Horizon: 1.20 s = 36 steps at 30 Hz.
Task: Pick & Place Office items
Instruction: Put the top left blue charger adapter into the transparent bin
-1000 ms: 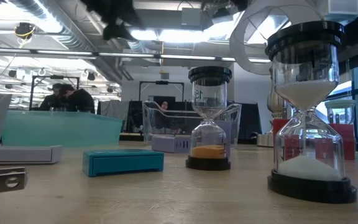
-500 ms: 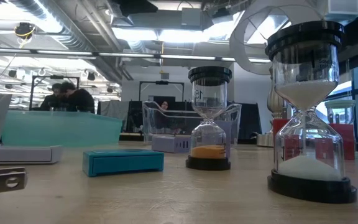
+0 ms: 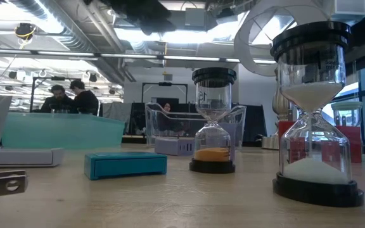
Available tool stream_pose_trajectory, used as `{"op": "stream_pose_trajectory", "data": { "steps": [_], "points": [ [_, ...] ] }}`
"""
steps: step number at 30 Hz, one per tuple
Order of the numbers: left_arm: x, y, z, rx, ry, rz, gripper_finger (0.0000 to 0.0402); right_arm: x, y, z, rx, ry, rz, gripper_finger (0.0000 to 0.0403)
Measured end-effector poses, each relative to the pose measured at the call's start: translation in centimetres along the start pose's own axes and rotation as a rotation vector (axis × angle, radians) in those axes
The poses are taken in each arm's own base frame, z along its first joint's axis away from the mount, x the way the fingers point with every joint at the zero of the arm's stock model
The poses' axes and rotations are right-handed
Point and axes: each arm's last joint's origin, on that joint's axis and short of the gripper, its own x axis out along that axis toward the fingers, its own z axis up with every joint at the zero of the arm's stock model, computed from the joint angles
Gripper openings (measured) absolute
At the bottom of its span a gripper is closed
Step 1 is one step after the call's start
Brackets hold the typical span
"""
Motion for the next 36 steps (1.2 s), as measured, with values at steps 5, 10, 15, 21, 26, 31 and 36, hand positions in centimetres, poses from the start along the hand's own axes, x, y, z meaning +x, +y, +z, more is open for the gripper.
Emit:
{"op": "stream_pose_trajectory", "data": {
  "steps": [5, 10, 15, 21, 26, 31, 36],
  "points": [
    [2.5, -0.5, -1.1, 0.053, 0.080, -0.049, 0.0258, -0.7, 0.4, -0.5, -0.037, 0.033, -0.086, 0.0351],
    [4.7, -1.9, -2.8, 0.118, 0.216, -0.117, 0.0258, -1.5, 1.0, -0.7, -0.036, 0.048, -0.090, 0.0351],
    [7.0, -3.2, -4.5, 0.180, 0.325, -0.187, 0.0258, -2.3, 1.8, -1.1, -0.069, 0.074, -0.043, 0.0351],
    [9.7, -4.4, -6.2, 0.375, 0.429, -0.141, 0.0258, -3.1, 2.4, -1.5, -0.102, 0.102, 0.000, 0.0351],
    [11.7, -4.9, -7.8, 0.435, 0.496, -0.111, 0.0258, -3.5, 2.6, -1.9, -0.090, 0.133, 0.012, 0.0351],
    [13.5, -5.2, -8.9, 0.437, 0.503, -0.120, 0.0258, -3.6, 2.5, -2.4, -0.103, 0.166, 0.016, 0.0351],
    [14.7, -5.0, -9.8, 0.445, 0.512, -0.102, 0.0258, -3.6, 2.5, -2.6, -0.111, 0.178, 0.029, 0.0351]
  ]
}}
